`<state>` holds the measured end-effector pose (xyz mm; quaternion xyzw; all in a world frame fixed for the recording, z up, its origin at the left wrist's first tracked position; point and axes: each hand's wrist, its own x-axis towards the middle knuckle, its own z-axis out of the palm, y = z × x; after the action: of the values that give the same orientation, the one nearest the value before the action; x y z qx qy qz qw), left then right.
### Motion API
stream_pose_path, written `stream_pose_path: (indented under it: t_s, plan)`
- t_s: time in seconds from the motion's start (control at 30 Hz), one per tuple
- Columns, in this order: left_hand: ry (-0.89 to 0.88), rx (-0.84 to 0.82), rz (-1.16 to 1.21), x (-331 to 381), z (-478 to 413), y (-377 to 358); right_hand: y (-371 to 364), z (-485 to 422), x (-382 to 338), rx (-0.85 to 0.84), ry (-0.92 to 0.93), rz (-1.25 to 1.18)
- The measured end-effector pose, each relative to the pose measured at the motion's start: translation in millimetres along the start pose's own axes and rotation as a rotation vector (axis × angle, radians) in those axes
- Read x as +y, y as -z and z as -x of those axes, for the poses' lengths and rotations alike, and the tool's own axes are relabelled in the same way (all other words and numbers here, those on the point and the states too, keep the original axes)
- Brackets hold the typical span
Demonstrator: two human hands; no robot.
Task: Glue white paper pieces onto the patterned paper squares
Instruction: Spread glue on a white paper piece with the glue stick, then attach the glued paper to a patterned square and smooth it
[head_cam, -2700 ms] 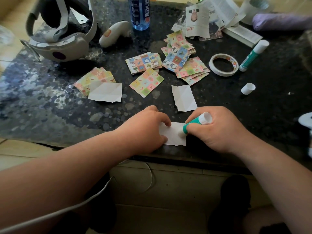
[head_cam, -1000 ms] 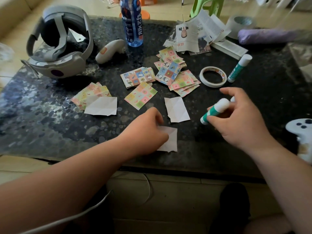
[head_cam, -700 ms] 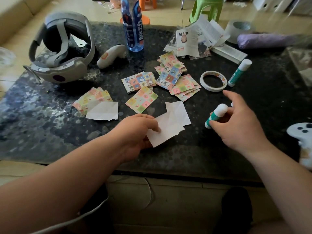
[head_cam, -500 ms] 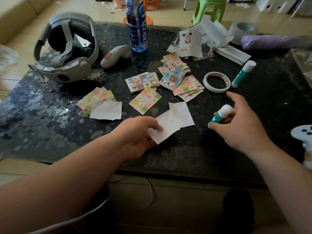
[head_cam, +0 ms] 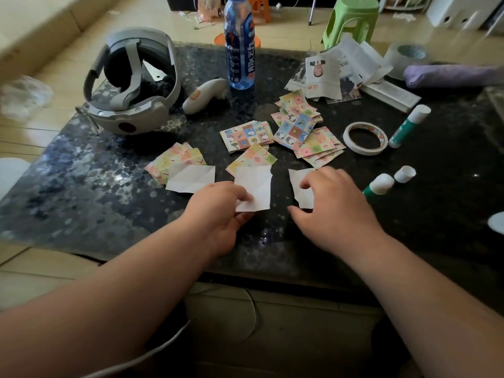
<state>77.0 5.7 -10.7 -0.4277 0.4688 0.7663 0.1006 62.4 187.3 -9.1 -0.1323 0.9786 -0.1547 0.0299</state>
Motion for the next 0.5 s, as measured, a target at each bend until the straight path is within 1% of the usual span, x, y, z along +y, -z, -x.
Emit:
stream_pose_path:
  t_s: [0.07,0.17,0.4,0.5]
  plan:
    - [-0.012,-0.019,0.005,0.4,2.9,2.6,-5.1,-5.7,-4.6,-0.071,-0.104,0.040]
    - [-0.013,-0.033,-0.048,1.7,7.4,6.6,-10.9,-10.3,-8.6,-0.081,-0.177,0.102]
    - [0.027,-0.118,-0.106,2.1,11.3,7.3,-10.9,-18.9,-14.0,-0.044,-0.213,0.132]
    - [0.081,-0.181,-0.105,-2.2,12.3,7.2,-6.4,-21.2,-11.5,-0.026,-0.238,0.074]
